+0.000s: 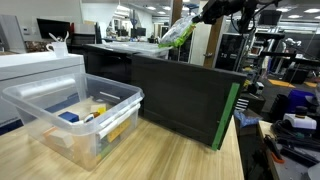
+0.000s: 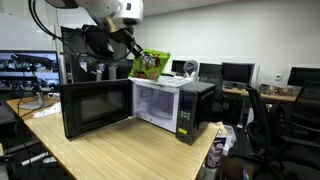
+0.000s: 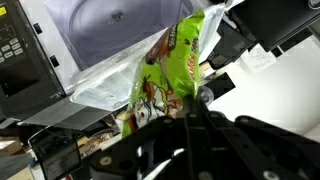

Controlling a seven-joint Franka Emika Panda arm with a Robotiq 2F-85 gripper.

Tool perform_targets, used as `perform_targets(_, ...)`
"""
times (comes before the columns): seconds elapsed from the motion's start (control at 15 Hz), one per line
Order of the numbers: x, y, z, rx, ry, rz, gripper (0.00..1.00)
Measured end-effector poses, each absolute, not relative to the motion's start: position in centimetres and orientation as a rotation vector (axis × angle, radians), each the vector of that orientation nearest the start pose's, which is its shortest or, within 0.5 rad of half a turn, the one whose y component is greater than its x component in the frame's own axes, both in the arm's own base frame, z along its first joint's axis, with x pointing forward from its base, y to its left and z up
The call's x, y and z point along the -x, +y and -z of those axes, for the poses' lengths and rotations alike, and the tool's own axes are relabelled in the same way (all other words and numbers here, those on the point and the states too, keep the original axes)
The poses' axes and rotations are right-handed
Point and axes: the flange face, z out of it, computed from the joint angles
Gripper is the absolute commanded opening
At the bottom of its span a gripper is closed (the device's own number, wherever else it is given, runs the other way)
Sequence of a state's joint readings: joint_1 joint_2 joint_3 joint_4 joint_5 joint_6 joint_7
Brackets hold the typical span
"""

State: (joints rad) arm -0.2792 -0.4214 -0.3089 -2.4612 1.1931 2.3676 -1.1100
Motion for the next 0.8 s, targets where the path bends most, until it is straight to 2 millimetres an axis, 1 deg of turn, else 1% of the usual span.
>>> perform_targets(0.27, -36.3, -24.4, -48.7, 2.280, 0.330, 1.252, 0.00)
perform_targets(0.6, -35.8, -24.1, -48.6, 2.274, 0.338, 1.261, 0.00)
perform_targets(0.8, -35.4, -23.8, -48.0, 2.275, 0.344, 1.249, 0.00)
